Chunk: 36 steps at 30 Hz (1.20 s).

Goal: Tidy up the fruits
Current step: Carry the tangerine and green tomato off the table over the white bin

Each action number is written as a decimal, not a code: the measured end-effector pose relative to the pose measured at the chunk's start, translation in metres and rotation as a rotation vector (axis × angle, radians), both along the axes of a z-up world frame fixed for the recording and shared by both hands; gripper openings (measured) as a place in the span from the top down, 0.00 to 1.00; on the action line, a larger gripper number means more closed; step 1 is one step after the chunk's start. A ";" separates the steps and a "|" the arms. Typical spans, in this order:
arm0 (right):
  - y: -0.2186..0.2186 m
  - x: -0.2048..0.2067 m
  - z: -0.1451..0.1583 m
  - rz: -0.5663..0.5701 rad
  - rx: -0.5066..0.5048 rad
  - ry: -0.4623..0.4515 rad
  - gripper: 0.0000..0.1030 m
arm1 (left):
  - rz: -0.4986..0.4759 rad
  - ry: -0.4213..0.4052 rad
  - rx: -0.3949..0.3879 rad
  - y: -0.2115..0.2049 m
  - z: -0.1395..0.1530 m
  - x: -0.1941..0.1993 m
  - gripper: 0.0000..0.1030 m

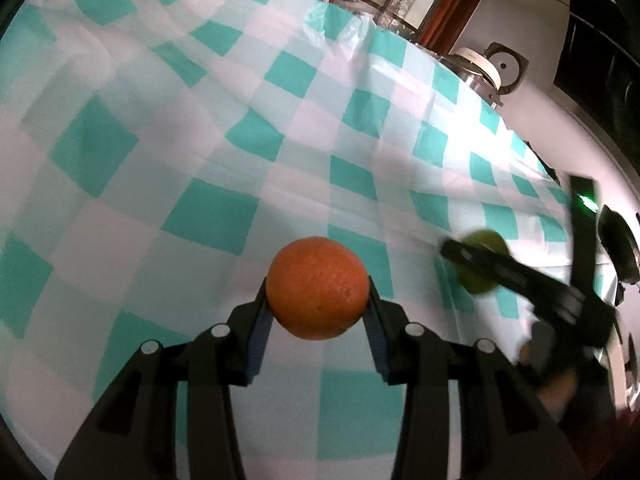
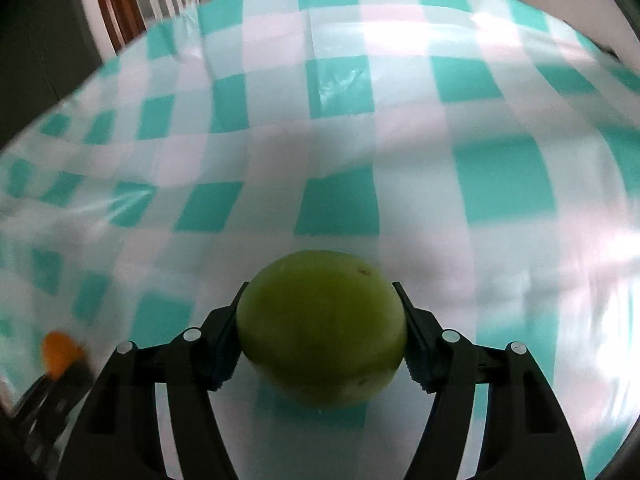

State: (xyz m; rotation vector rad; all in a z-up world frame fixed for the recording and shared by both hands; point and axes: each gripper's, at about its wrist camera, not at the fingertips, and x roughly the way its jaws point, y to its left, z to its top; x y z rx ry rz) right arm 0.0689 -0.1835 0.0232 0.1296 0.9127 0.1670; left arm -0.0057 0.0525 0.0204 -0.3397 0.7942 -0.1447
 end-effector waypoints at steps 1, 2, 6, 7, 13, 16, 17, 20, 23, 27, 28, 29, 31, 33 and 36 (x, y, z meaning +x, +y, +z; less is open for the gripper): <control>-0.002 -0.022 0.006 0.007 0.034 -0.015 0.36 | 0.006 -0.010 0.008 0.002 0.003 -0.009 0.58; -0.003 -0.040 0.011 0.016 0.062 -0.030 0.36 | 0.013 -0.018 0.007 0.005 0.006 -0.019 0.58; 0.005 -0.109 0.020 0.070 0.109 -0.060 0.36 | 0.041 -0.029 0.043 0.016 0.011 -0.070 0.58; 0.009 -0.121 0.021 0.084 0.103 -0.064 0.36 | 0.045 -0.026 0.050 0.019 0.010 -0.083 0.58; 0.051 -0.176 0.024 0.187 0.066 -0.078 0.36 | 0.056 -0.040 0.150 0.033 0.018 -0.150 0.58; 0.072 -0.196 0.024 0.249 0.042 -0.088 0.36 | 0.075 -0.039 0.196 0.044 0.020 -0.175 0.58; 0.077 -0.200 0.023 0.263 0.039 -0.088 0.36 | 0.079 -0.040 0.204 0.048 0.020 -0.181 0.58; 0.097 -0.212 0.017 0.323 0.018 -0.077 0.36 | 0.089 -0.044 0.243 0.058 0.017 -0.201 0.58; 0.115 -0.226 0.011 0.376 -0.006 -0.075 0.36 | 0.101 -0.037 0.267 0.067 0.011 -0.216 0.58; 0.137 -0.244 0.010 0.446 -0.018 -0.088 0.36 | 0.124 -0.029 0.286 0.081 0.004 -0.237 0.58; 0.144 -0.250 0.011 0.470 -0.021 -0.094 0.36 | 0.129 -0.031 0.291 0.084 0.004 -0.242 0.58; 0.149 -0.255 0.012 0.490 -0.023 -0.099 0.36 | 0.139 -0.033 0.299 0.089 0.004 -0.250 0.58; 0.161 -0.264 0.014 0.531 -0.026 -0.109 0.36 | 0.158 -0.036 0.314 0.097 0.004 -0.259 0.58; 0.174 -0.275 0.017 0.576 -0.032 -0.119 0.36 | 0.180 -0.038 0.323 0.106 0.004 -0.271 0.58; 0.190 -0.288 0.018 0.629 -0.040 -0.127 0.36 | 0.218 -0.038 0.327 0.124 0.004 -0.290 0.58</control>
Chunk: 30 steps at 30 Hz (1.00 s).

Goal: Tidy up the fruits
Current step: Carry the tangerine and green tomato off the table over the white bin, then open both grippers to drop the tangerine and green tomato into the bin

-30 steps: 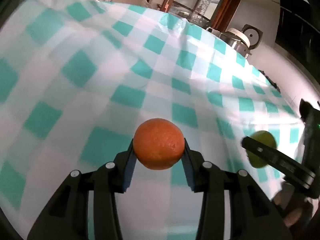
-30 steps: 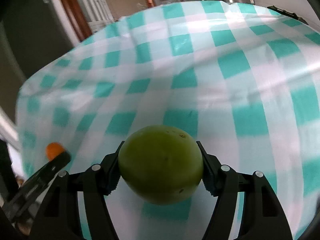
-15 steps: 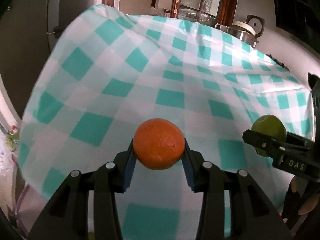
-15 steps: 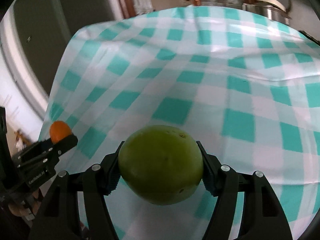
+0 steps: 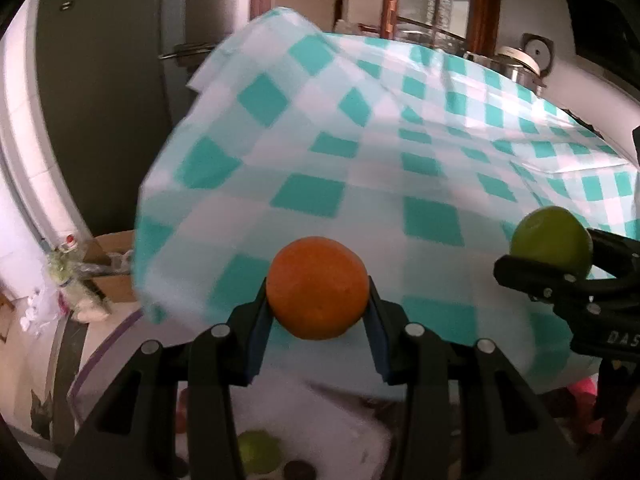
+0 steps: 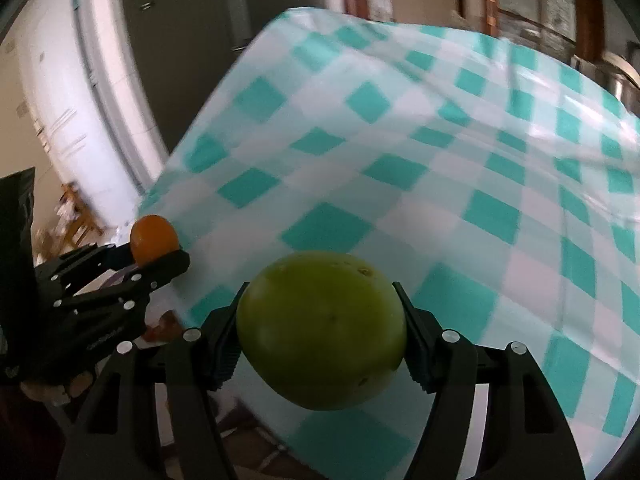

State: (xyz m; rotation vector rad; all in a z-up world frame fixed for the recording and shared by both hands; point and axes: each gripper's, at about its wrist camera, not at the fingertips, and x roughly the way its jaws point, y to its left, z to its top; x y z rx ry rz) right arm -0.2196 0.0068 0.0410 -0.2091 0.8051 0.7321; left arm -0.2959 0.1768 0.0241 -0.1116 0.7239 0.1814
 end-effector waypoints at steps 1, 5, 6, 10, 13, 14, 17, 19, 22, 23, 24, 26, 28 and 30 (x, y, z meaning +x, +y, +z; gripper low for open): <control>0.007 -0.006 0.000 0.026 -0.006 -0.006 0.36 | 0.010 0.000 0.000 0.005 -0.001 -0.005 0.58; 0.029 -0.025 -0.003 0.104 -0.034 -0.024 0.36 | 0.068 0.005 -0.007 0.029 -0.005 -0.025 0.58; 0.034 -0.029 -0.004 0.119 -0.042 -0.028 0.36 | 0.086 0.007 -0.012 0.036 -0.007 -0.030 0.58; 0.054 -0.042 -0.008 0.168 -0.071 -0.027 0.36 | 0.136 0.009 -0.020 0.056 -0.012 -0.047 0.58; 0.071 -0.055 -0.011 0.222 -0.089 -0.028 0.36 | 0.168 0.019 -0.014 0.068 -0.017 -0.057 0.58; 0.079 -0.061 -0.012 0.251 -0.098 -0.031 0.36 | 0.180 0.029 -0.005 0.071 -0.019 -0.059 0.58; 0.102 -0.082 -0.023 0.358 -0.134 -0.032 0.36 | 0.233 0.107 0.014 0.090 -0.036 -0.063 0.58; 0.120 -0.096 -0.039 0.442 -0.180 -0.016 0.36 | 0.264 0.185 -0.007 0.107 -0.055 -0.064 0.58; 0.149 -0.111 -0.069 0.529 -0.274 -0.001 0.36 | 0.301 0.281 -0.024 0.130 -0.082 -0.066 0.58; 0.156 -0.113 -0.079 0.541 -0.302 0.004 0.36 | 0.311 0.307 -0.026 0.136 -0.090 -0.066 0.58; 0.163 -0.112 -0.088 0.547 -0.326 0.015 0.36 | 0.321 0.335 -0.032 0.143 -0.099 -0.065 0.58; 0.180 -0.106 -0.109 0.540 -0.363 0.067 0.36 | 0.338 0.369 -0.047 0.154 -0.111 -0.064 0.58; 0.193 -0.097 -0.128 0.521 -0.390 0.114 0.36 | 0.369 0.418 -0.063 0.166 -0.125 -0.063 0.58; 0.205 -0.091 -0.143 0.507 -0.411 0.148 0.36 | 0.391 0.453 -0.086 0.176 -0.136 -0.060 0.58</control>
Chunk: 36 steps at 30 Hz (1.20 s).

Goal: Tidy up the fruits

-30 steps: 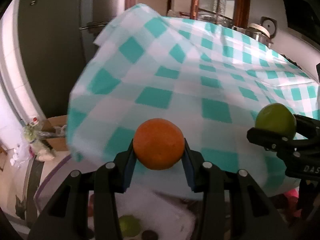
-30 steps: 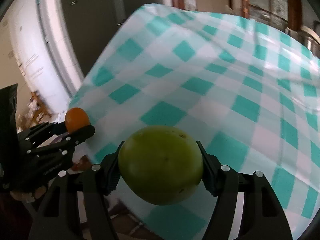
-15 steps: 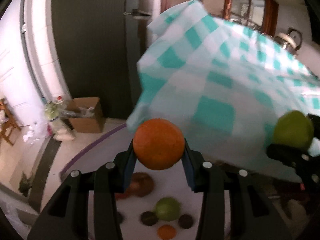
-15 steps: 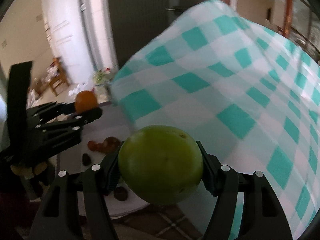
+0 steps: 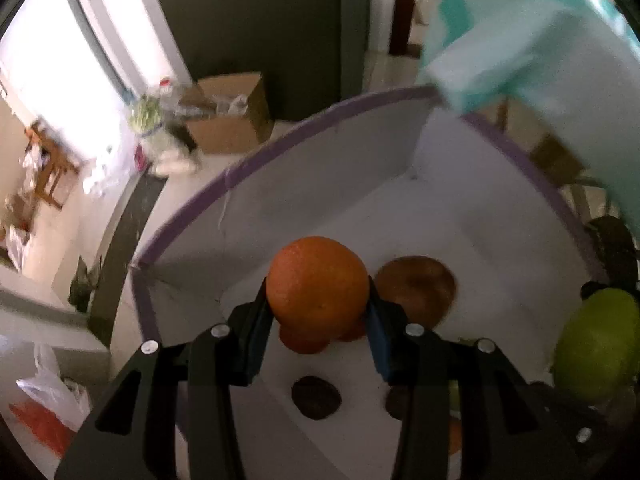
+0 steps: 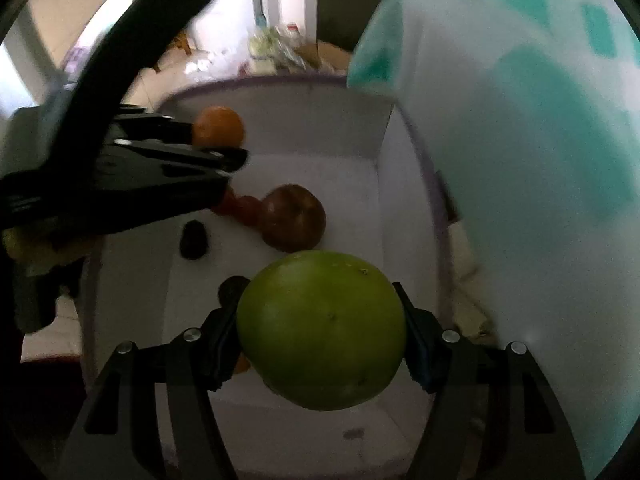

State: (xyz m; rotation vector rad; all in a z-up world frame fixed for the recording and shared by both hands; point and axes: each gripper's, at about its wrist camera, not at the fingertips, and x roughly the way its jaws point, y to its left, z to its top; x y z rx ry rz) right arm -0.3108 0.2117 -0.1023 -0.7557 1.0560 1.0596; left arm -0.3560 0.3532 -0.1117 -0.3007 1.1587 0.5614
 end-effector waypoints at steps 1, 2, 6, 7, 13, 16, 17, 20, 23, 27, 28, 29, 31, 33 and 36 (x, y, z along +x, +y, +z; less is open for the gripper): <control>0.005 0.001 -0.006 -0.005 -0.016 0.001 0.36 | 0.009 0.017 -0.005 0.004 -0.005 0.002 0.58; 0.010 0.003 -0.014 -0.010 -0.036 -0.004 0.36 | 0.015 0.031 -0.006 0.006 -0.009 0.004 0.58; 0.028 0.008 -0.036 -0.025 -0.115 -0.050 0.36 | 0.028 0.069 -0.015 0.012 -0.021 0.010 0.58; 0.031 0.007 -0.039 -0.011 -0.133 -0.071 0.36 | 0.031 0.066 -0.018 0.013 -0.021 0.011 0.58; 0.035 -0.011 -0.045 0.049 -0.178 -0.173 0.36 | 0.047 0.079 -0.038 0.016 -0.025 0.014 0.57; 0.036 -0.015 -0.043 0.057 -0.179 -0.182 0.36 | 0.045 0.067 -0.018 0.017 -0.024 0.016 0.41; 0.036 -0.016 -0.042 0.061 -0.182 -0.191 0.36 | 0.045 0.066 -0.019 0.019 -0.024 0.017 0.38; 0.040 -0.022 -0.044 0.064 -0.185 -0.196 0.36 | 0.047 0.052 -0.012 0.017 -0.020 0.016 0.30; 0.031 -0.024 -0.040 0.061 -0.170 -0.190 0.35 | 0.044 0.039 -0.021 0.017 -0.017 0.015 0.28; 0.018 -0.031 -0.014 0.099 -0.078 -0.205 0.25 | 0.049 -0.045 -0.022 0.011 0.002 0.005 0.23; 0.011 -0.036 -0.004 0.110 -0.040 -0.195 0.24 | 0.048 -0.078 -0.020 0.010 0.009 0.001 0.23; 0.003 -0.040 0.005 0.123 -0.007 -0.183 0.23 | 0.048 -0.118 -0.013 0.008 0.017 -0.004 0.23; -0.017 -0.051 0.027 0.158 0.075 -0.167 0.18 | 0.040 -0.243 0.013 0.002 0.043 -0.020 0.12; -0.036 -0.059 0.046 0.184 0.150 -0.166 0.16 | 0.026 -0.360 0.063 -0.006 0.071 -0.038 0.01; -0.066 -0.067 0.076 0.213 0.265 -0.143 0.15 | 0.003 -0.454 0.181 -0.021 0.111 -0.059 0.01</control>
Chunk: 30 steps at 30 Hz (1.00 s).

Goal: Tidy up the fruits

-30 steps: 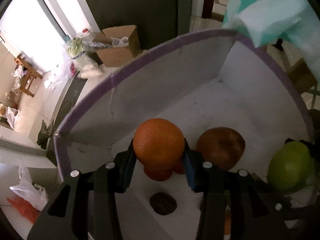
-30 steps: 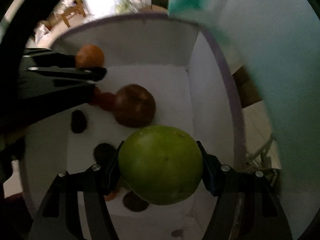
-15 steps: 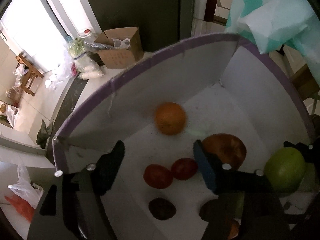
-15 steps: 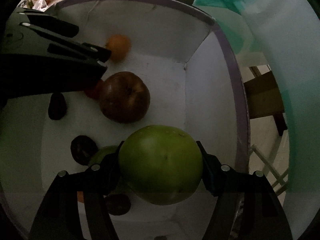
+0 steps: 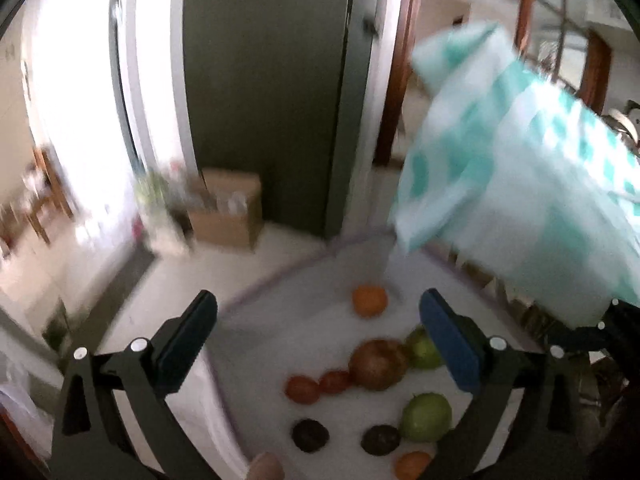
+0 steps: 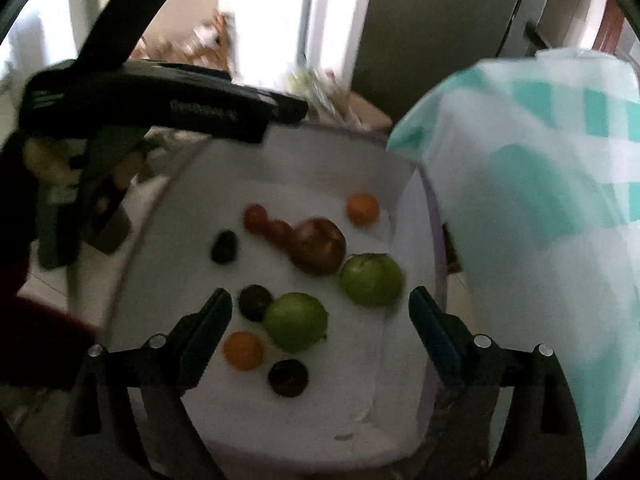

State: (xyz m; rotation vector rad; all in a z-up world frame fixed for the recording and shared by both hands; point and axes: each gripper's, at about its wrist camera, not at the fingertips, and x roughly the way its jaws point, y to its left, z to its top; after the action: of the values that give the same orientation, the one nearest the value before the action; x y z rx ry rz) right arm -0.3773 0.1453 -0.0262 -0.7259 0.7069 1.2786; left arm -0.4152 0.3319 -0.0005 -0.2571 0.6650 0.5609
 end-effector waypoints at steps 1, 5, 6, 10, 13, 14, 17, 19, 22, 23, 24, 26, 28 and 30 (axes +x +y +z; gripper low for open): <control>-0.006 -0.001 0.008 0.012 0.029 0.010 0.15 | 0.005 -0.021 0.042 -0.006 0.012 -0.005 0.01; -0.010 -0.011 0.019 0.053 0.063 0.022 0.15 | 0.056 -0.027 0.117 -0.026 0.038 -0.015 0.01; -0.008 -0.013 0.014 0.056 0.036 0.016 0.15 | 0.066 -0.009 0.100 -0.031 0.038 -0.013 0.01; 0.007 -0.014 -0.026 0.028 -0.128 -0.021 0.15 | 0.053 0.084 -0.040 -0.032 0.007 -0.002 0.01; 0.010 -0.002 -0.046 -0.022 -0.221 -0.023 0.15 | 0.048 0.148 -0.090 -0.039 -0.016 0.004 0.01; 0.010 0.002 -0.050 -0.041 -0.233 -0.021 0.15 | 0.044 0.164 -0.101 -0.040 -0.022 0.006 0.01; 0.009 0.016 -0.054 -0.088 -0.233 0.027 0.15 | 0.040 0.206 -0.124 -0.043 -0.040 0.010 0.01; 0.008 0.022 -0.057 -0.108 -0.234 0.047 0.15 | 0.039 0.227 -0.132 -0.046 -0.050 0.010 0.01; 0.010 0.027 -0.061 -0.128 -0.247 0.059 0.15 | 0.039 0.240 -0.152 -0.045 -0.059 0.008 0.01; 0.010 0.027 -0.062 -0.128 -0.250 0.060 0.15 | 0.042 0.242 -0.155 -0.045 -0.061 0.007 0.01; 0.010 0.026 -0.060 -0.128 -0.252 0.060 0.15 | 0.047 0.244 -0.157 -0.045 -0.063 0.006 0.01; 0.010 0.025 -0.061 -0.124 -0.254 0.058 0.15 | 0.049 0.249 -0.161 -0.044 -0.065 0.005 0.01; 0.011 0.025 -0.061 -0.121 -0.257 0.057 0.15 | 0.051 0.255 -0.160 -0.044 -0.066 0.005 0.01; 0.012 0.026 -0.064 -0.123 -0.259 0.057 0.15 | 0.050 0.258 -0.157 -0.044 -0.067 0.006 0.01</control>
State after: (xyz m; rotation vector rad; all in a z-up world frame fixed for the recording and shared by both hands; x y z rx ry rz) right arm -0.3514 0.1575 -0.0901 -0.8439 0.9618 1.1100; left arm -0.4092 0.2878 -0.0676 -0.3521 0.9567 0.5960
